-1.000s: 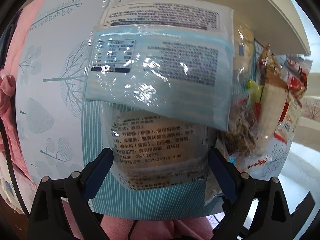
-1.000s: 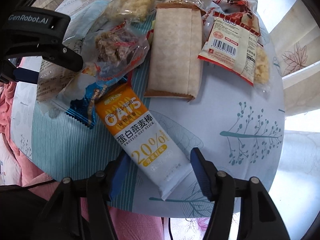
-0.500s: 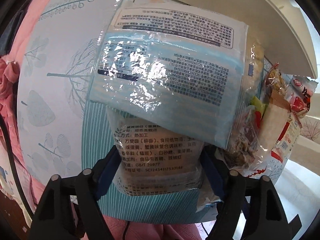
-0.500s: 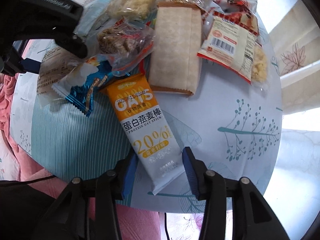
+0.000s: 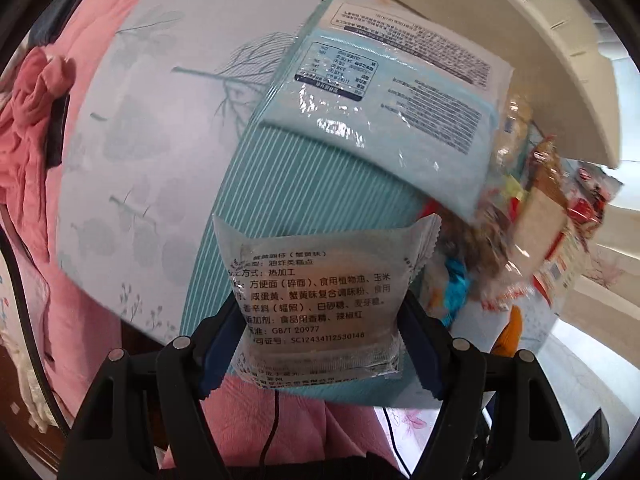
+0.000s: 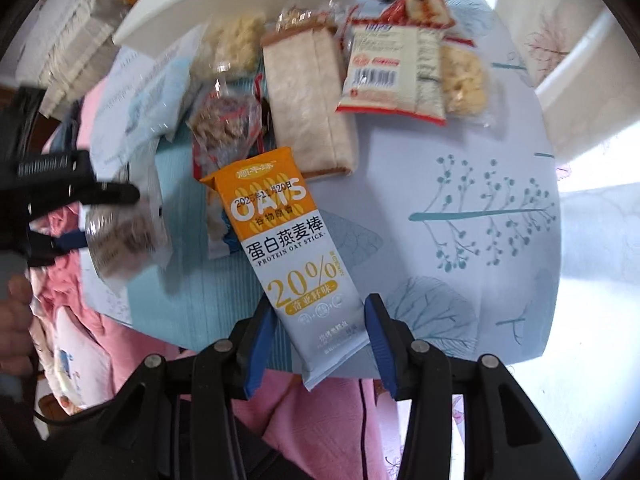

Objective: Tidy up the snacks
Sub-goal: 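Lift both held snacks into the white basket and open both tools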

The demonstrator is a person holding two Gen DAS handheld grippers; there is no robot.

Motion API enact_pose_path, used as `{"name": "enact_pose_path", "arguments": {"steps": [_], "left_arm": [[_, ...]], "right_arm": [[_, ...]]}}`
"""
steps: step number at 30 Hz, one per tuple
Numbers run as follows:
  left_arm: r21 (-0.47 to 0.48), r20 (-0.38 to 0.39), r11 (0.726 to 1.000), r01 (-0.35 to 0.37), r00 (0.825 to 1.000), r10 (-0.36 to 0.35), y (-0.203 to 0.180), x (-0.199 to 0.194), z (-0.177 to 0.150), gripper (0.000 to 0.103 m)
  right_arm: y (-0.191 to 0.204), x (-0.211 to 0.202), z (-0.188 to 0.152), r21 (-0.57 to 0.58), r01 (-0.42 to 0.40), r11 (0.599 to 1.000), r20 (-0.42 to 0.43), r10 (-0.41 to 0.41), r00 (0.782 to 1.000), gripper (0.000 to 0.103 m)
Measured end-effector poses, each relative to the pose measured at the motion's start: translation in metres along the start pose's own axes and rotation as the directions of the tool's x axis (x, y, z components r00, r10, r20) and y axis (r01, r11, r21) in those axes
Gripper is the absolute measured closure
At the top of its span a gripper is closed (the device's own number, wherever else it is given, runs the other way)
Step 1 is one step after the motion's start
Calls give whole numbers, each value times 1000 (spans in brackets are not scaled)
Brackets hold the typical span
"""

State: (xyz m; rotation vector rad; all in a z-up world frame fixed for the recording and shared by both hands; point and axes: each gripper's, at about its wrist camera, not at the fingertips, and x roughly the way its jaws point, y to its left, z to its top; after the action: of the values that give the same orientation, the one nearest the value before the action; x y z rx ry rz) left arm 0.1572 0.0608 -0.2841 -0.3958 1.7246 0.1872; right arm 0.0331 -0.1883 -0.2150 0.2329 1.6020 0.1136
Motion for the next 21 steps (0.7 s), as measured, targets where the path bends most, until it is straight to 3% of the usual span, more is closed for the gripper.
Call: {"name": "enact_pose_path", "arguments": {"steps": [7,12,21], "left_arm": [[-17,69,999,43,997,-42,19,-46,-24,29],[-17,149,999,49,988,-46,9,-90,-65,29],[25,296,998,58,953,-63,12,-165,-76,29]], "right_arm": [[4,-46,-2,-19,-49,999,66,51,997,58],[14,-80,5,-44,-103,994,138,108,985,58],[35,-123,34,-115,-146,983,264,172,949,58]]}}
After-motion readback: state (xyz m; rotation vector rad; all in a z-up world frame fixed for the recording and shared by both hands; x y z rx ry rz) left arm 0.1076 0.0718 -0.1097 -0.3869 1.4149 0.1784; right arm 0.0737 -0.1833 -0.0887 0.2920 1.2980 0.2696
